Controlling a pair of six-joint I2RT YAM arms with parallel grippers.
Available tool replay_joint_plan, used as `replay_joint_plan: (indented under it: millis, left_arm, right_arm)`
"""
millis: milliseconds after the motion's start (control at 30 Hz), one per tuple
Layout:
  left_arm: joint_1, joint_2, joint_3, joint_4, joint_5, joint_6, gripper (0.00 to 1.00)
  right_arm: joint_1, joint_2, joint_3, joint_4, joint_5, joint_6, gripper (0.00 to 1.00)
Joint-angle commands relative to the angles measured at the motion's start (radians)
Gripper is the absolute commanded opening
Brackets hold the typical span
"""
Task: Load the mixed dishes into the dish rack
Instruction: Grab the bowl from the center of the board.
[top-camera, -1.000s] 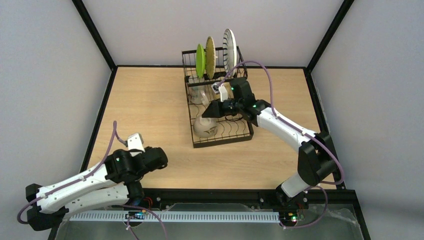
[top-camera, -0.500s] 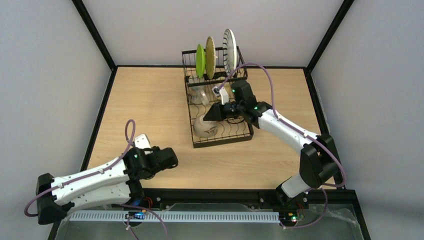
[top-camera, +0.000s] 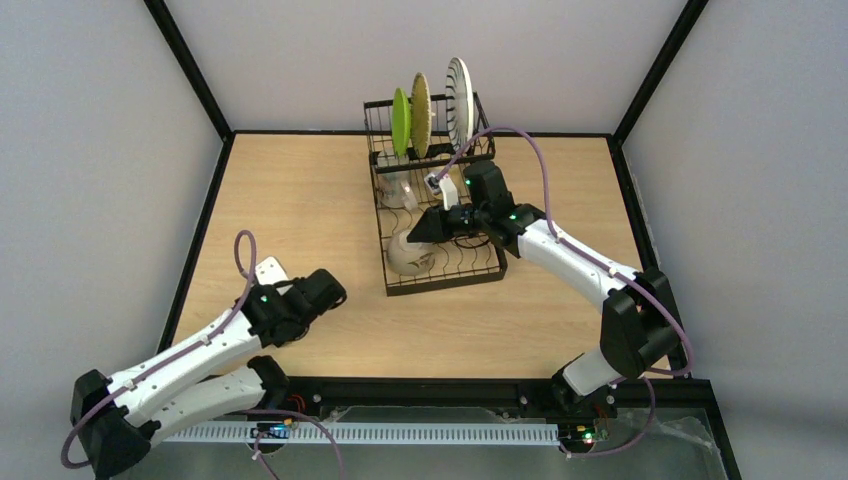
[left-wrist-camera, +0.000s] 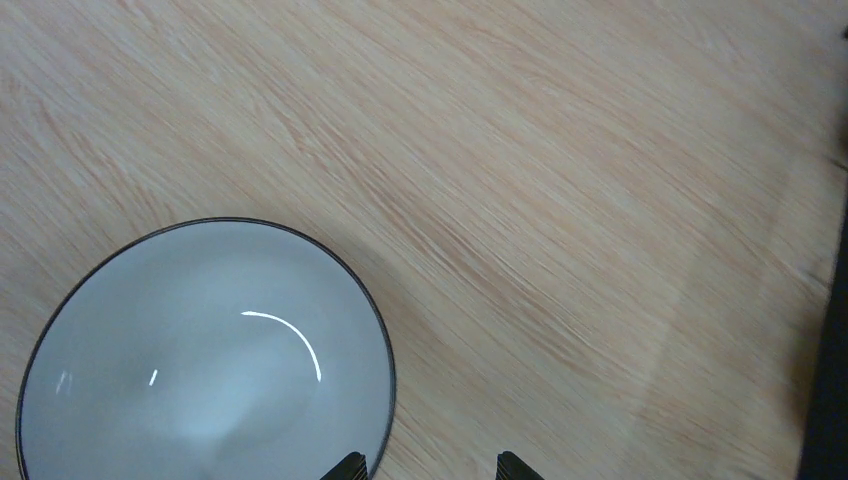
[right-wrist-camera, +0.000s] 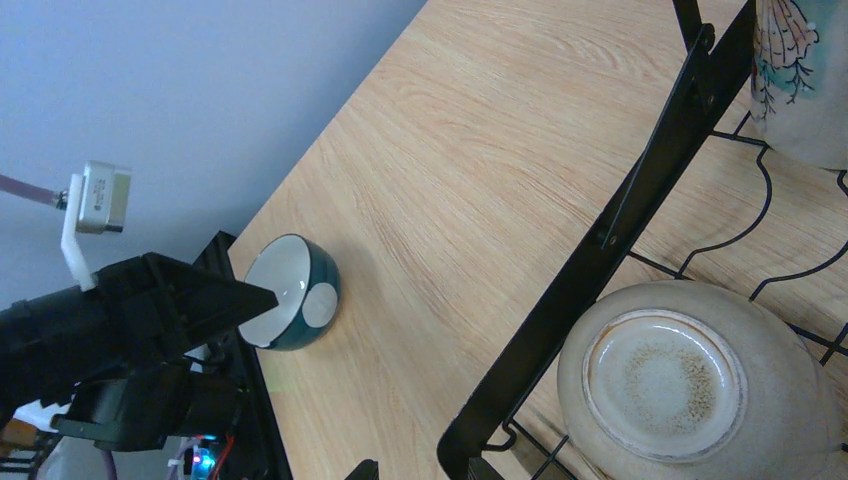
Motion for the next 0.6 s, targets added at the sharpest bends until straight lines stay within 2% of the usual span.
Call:
replay_joint_plan:
  millis: [0, 567]
  left_arm:
    - [0.089, 0.012, -0.037, 0.091, 0.048, 0.108, 0.73]
    - [0.265, 0.091, -0.114, 0.252, 0.179, 0.274, 0.73]
  right_arm:
    - [0.003, 0.02, 0.02, -0.022, -0.012, -0.029, 0.5]
    - [0.002, 0.111, 0.074, -0.02, -0.011, -0.038, 0.5]
